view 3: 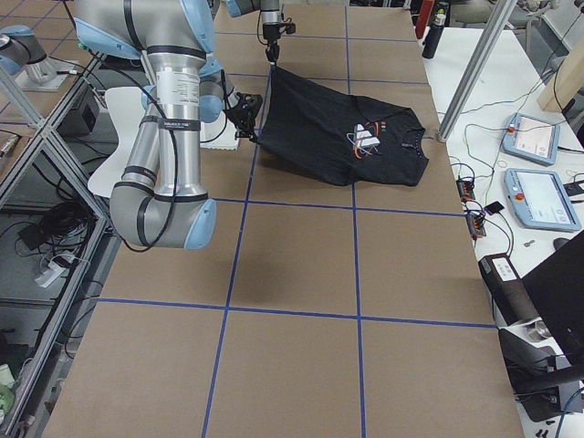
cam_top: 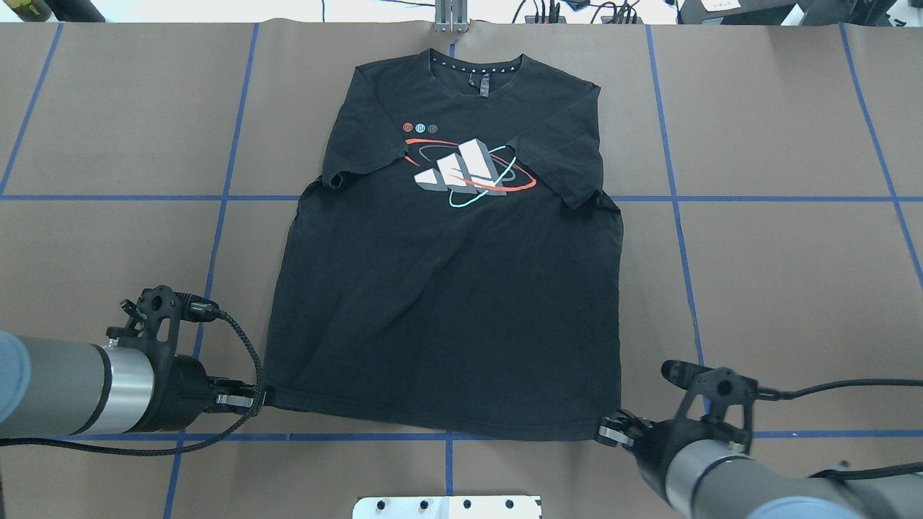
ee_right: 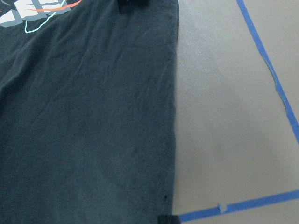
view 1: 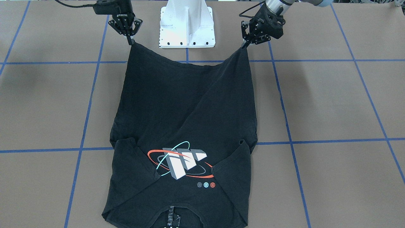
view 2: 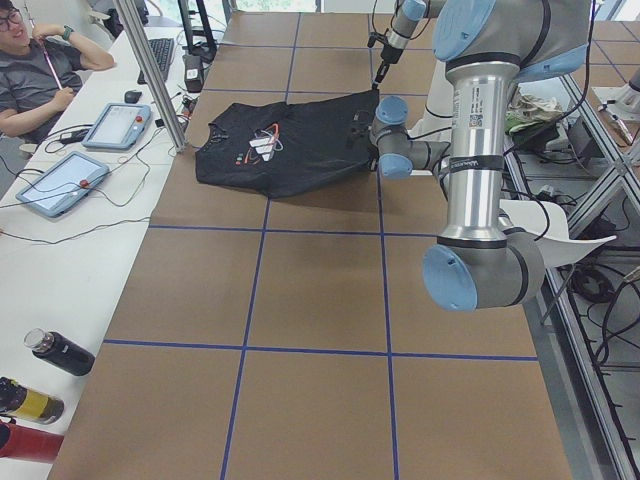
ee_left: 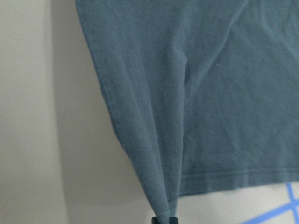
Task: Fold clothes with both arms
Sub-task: 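Lift the hem with both grippers and fold it toward the collar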
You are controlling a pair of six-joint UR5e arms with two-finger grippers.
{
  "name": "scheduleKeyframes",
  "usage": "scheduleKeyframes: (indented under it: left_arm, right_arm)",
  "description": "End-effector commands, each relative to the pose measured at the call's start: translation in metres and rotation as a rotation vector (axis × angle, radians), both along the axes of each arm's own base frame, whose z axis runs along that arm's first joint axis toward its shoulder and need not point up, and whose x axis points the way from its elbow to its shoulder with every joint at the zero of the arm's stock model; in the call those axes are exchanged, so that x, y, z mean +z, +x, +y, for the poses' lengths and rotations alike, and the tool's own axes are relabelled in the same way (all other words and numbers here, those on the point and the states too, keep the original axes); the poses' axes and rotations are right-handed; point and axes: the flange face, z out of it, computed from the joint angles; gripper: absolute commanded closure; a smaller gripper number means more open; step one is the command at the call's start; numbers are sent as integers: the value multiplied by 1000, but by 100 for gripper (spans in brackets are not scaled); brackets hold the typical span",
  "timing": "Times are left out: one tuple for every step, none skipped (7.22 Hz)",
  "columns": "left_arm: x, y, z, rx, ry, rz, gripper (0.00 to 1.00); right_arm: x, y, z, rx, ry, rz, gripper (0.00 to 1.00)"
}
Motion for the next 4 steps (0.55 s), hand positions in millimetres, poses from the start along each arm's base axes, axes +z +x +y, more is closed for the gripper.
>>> scheduleKeyframes:
  left_arm:
    - [-27, -44, 27, 58, -4, 39, 100]
    - [-41, -67, 52, 119, -5, 65, 100]
    - [-55, -87, 59, 128, 0, 90, 100]
    - [-65, -93, 58, 112, -26, 97, 100]
  right_arm:
    - [-34, 52, 29, -187, -70, -2, 100]
    - [-43, 59, 43, -235, -70, -29, 100]
    - [-53, 72, 45, -244, -69, -58, 100]
    - [-58, 80, 29, -193, -67, -77, 100]
